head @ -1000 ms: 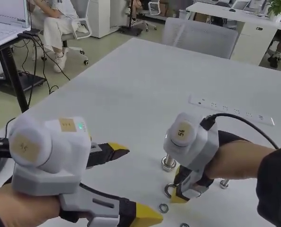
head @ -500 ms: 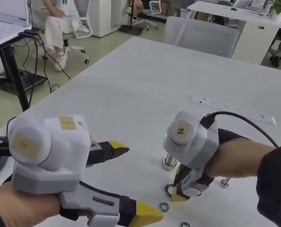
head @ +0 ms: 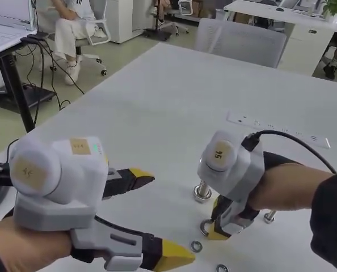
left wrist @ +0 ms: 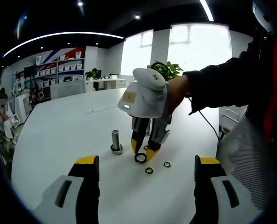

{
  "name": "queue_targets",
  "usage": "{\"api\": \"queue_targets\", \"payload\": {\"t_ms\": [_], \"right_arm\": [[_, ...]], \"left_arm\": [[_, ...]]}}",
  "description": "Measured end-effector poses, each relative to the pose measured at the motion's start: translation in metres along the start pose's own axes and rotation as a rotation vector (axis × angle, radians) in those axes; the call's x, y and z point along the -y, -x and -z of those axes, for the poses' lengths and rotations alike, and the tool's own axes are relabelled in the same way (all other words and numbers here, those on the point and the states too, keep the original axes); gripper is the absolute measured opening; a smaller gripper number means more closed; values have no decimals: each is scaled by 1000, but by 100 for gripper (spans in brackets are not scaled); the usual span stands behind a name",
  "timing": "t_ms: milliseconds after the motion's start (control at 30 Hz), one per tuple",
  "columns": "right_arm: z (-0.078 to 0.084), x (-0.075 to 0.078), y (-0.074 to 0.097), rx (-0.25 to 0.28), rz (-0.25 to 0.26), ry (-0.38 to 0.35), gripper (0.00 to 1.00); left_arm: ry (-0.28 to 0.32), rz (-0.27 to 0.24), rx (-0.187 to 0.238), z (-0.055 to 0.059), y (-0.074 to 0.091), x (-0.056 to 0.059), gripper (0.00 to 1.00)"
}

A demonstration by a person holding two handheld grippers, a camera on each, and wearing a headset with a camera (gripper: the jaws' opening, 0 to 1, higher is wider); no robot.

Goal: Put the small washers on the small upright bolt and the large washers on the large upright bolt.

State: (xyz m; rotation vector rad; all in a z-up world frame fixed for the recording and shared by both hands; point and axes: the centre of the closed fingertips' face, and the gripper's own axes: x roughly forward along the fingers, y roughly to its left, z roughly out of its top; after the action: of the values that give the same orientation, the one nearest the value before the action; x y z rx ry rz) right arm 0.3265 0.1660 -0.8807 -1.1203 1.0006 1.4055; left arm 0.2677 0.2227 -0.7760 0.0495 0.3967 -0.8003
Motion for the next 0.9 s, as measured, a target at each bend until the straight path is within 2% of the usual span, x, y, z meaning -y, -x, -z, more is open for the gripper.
{"api": "queue_targets", "payload": {"t_ms": [533, 900], "right_arm": [[4, 0, 3, 2, 3, -13, 24], [9, 7, 17, 29, 25, -44, 24]], "left_arm": [[0, 5, 0, 0, -1, 3, 84], [-2, 9, -4, 0, -2, 5, 84]]}}
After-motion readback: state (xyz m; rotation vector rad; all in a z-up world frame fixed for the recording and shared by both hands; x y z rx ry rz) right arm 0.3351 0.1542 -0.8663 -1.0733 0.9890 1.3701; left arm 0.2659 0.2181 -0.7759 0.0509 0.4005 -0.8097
